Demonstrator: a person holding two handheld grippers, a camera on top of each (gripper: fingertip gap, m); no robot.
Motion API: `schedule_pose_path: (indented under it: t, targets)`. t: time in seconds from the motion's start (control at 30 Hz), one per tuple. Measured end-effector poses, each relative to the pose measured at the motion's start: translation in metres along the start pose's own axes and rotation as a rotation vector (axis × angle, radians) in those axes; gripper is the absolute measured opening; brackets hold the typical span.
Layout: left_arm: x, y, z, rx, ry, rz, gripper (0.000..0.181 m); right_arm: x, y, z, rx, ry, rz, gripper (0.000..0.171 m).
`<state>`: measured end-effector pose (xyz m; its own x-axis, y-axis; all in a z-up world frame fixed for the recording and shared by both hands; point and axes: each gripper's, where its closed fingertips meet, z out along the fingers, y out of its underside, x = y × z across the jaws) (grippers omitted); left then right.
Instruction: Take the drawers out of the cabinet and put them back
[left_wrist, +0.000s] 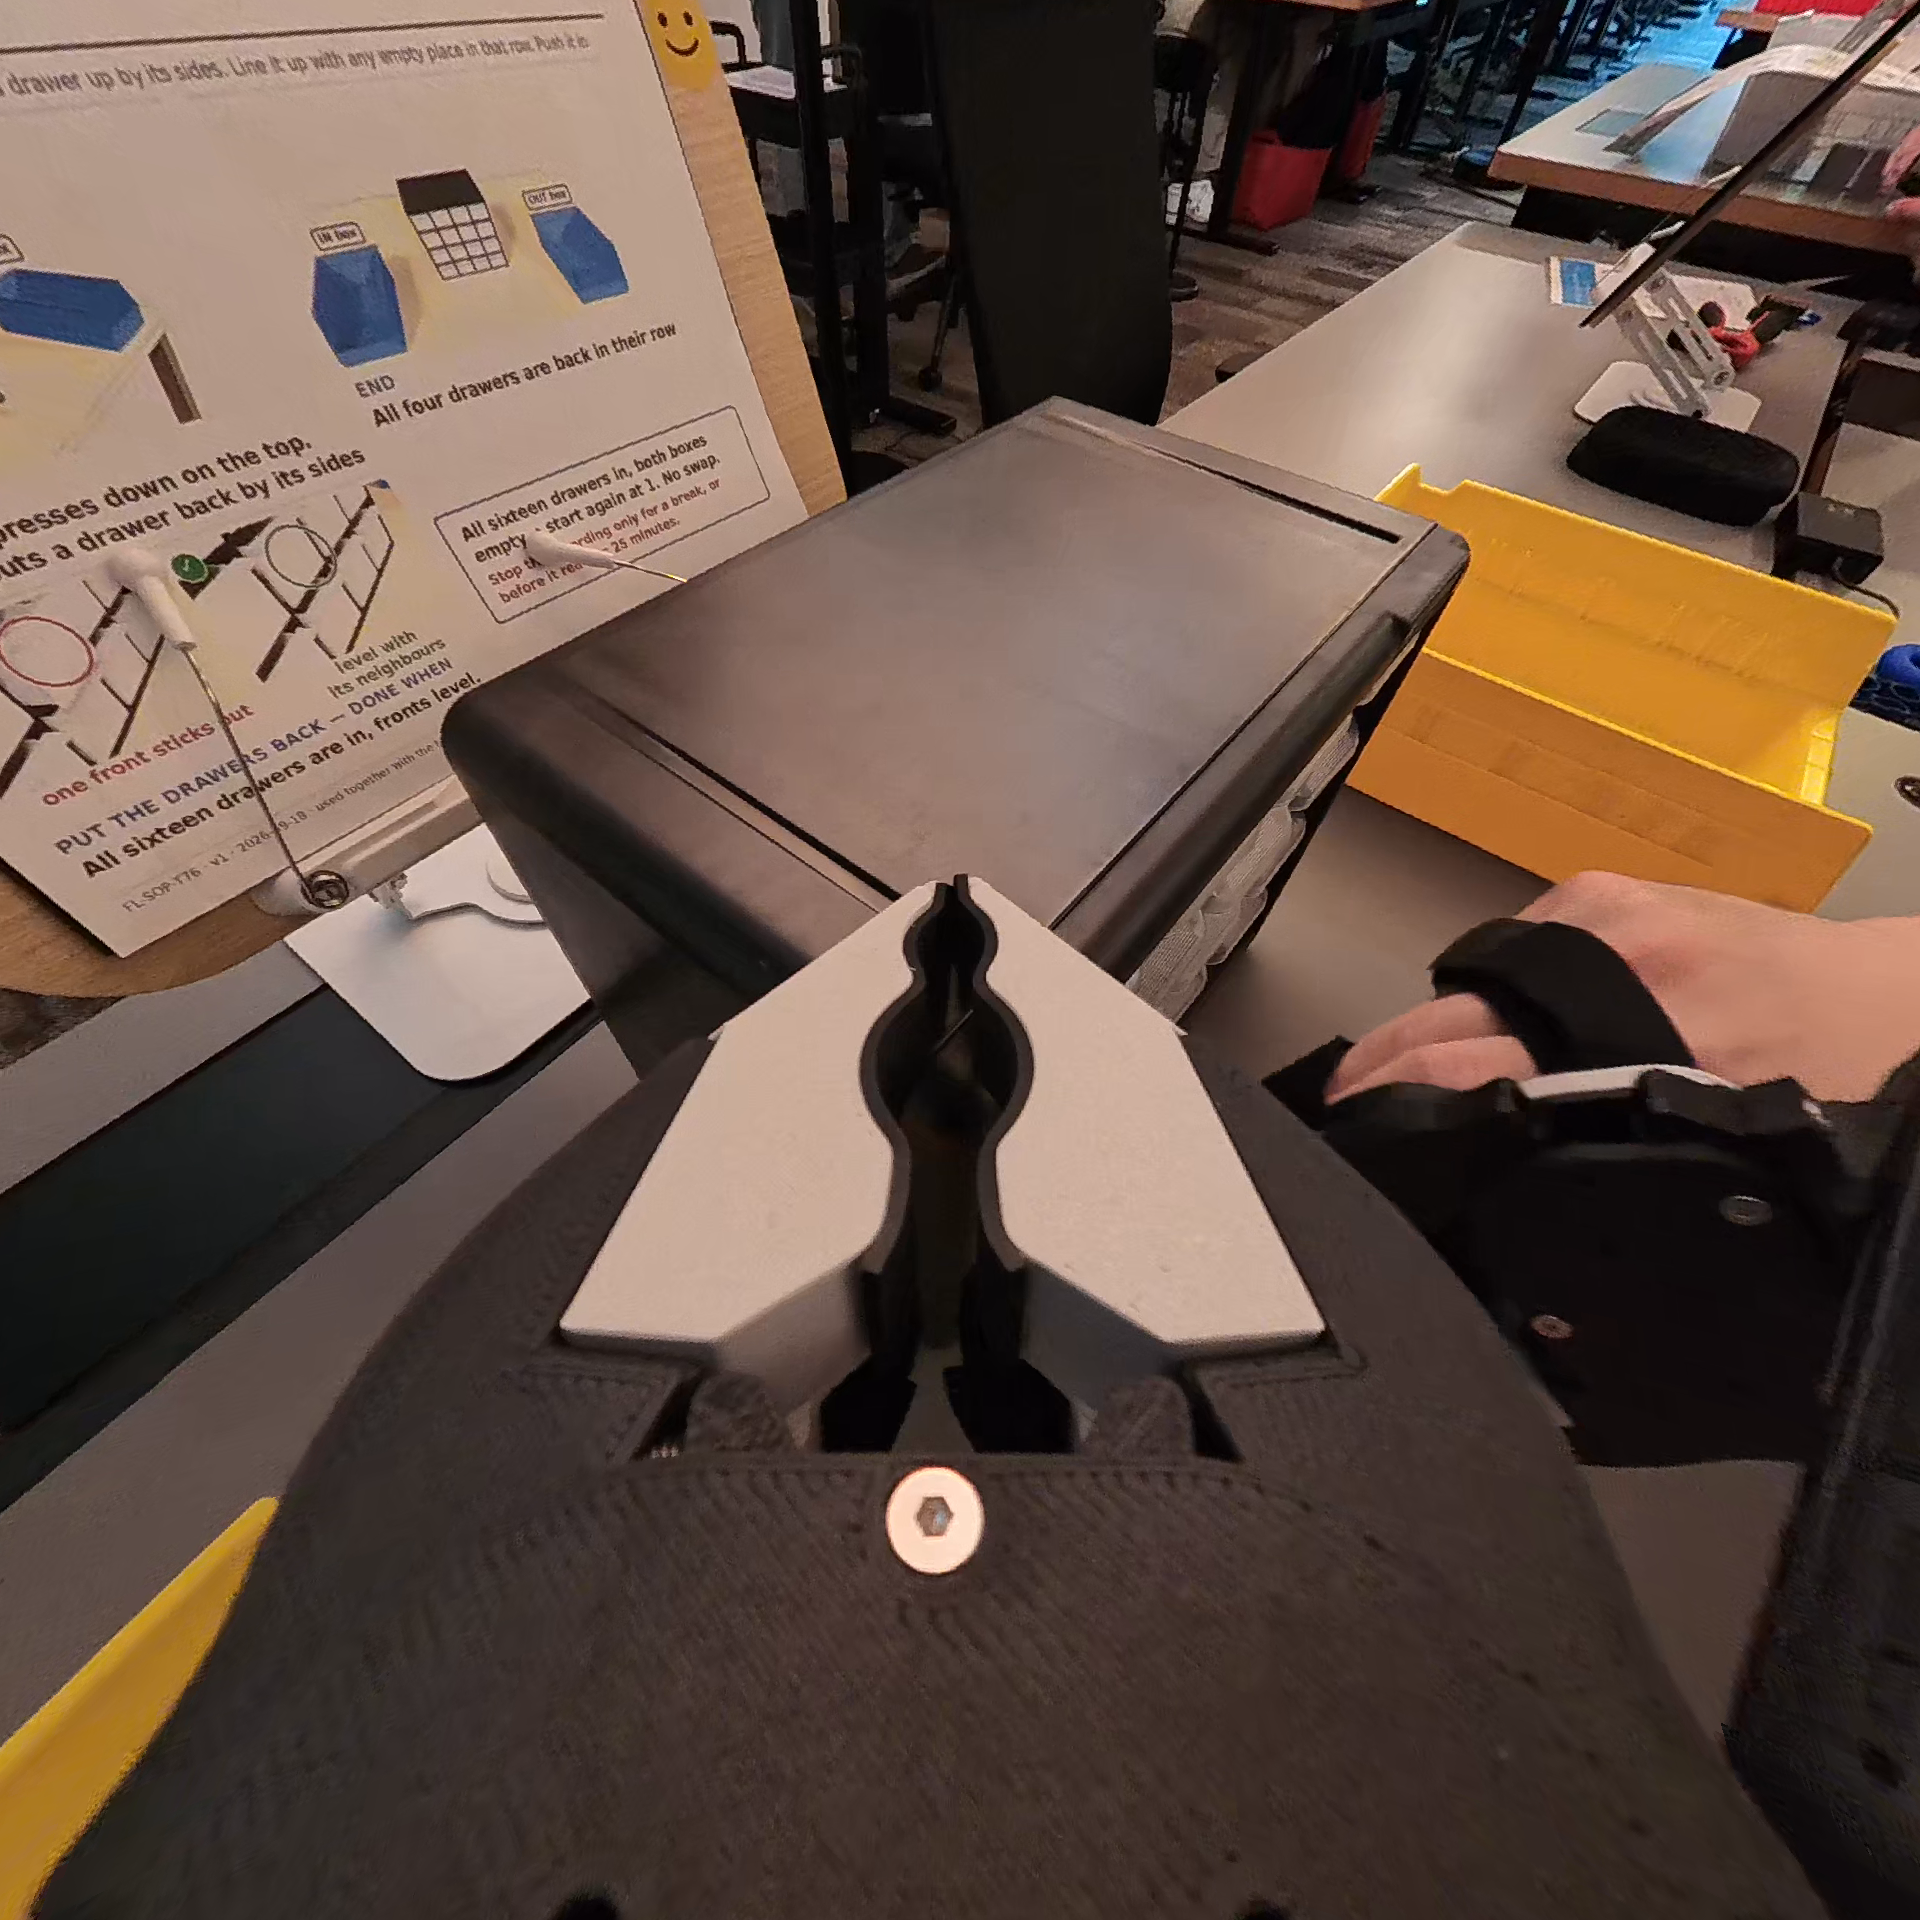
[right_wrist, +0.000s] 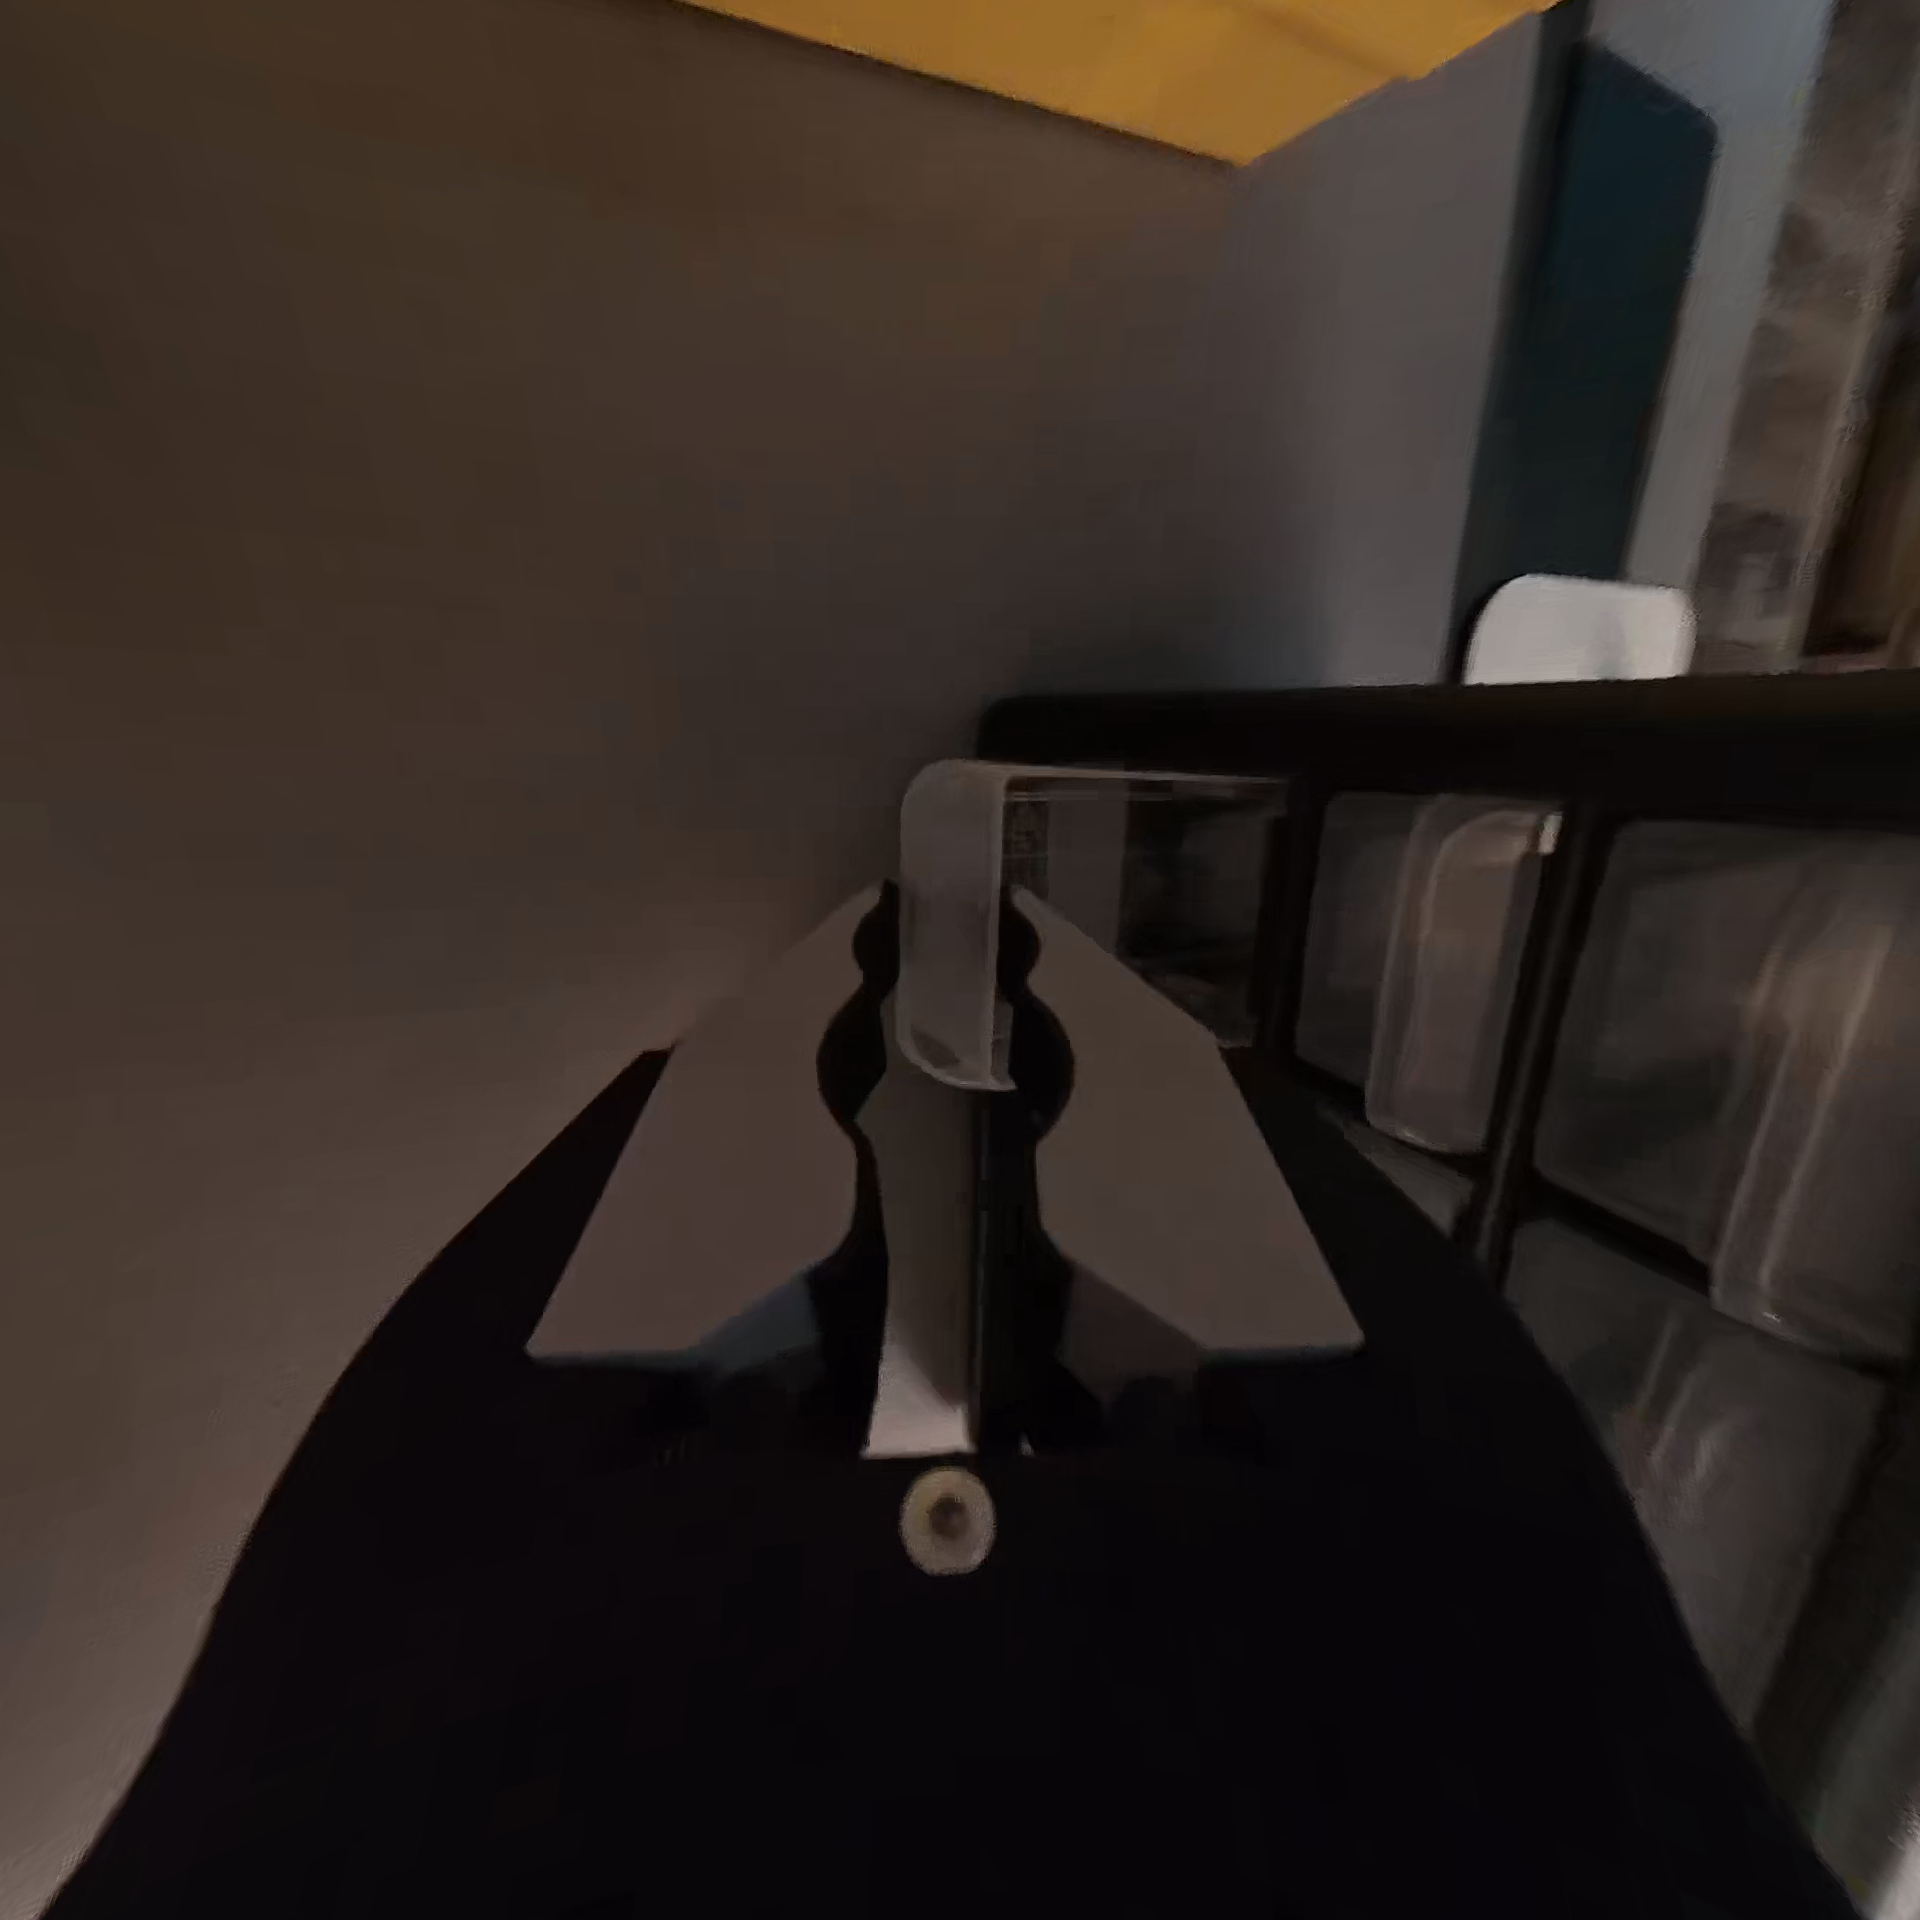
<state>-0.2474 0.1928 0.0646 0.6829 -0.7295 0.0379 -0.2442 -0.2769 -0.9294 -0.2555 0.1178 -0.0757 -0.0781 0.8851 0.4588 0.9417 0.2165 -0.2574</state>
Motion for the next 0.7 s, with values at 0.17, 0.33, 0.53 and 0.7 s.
schedule_pose_path:
  t: [0.17, 0.33, 0.53, 0.7]
  targets:
    - [0.0, 0.0, 0.0, -0.004, -0.009, 0.011, 0.0, -0.038, -0.006, -0.013, 0.029, -0.227, 0.066, 0.014]
    - [0.0, 0.0, 0.0, 0.002, 0.001, 0.007, 0.0, -0.072, -0.011, -0.035, 0.063, -0.351, 0.127, 0.013]
    - [0.0, 0.0, 0.0, -0.005, -0.008, 0.019, 0.0, -0.069, -0.008, -0.044, 0.113, -0.384, 0.189, 0.013]
    - [0.0, 0.0, 0.0, -0.007, -0.014, 0.025, 0.0, -0.057, -0.01, -0.069, 0.18, -0.637, 0.218, 0.012]
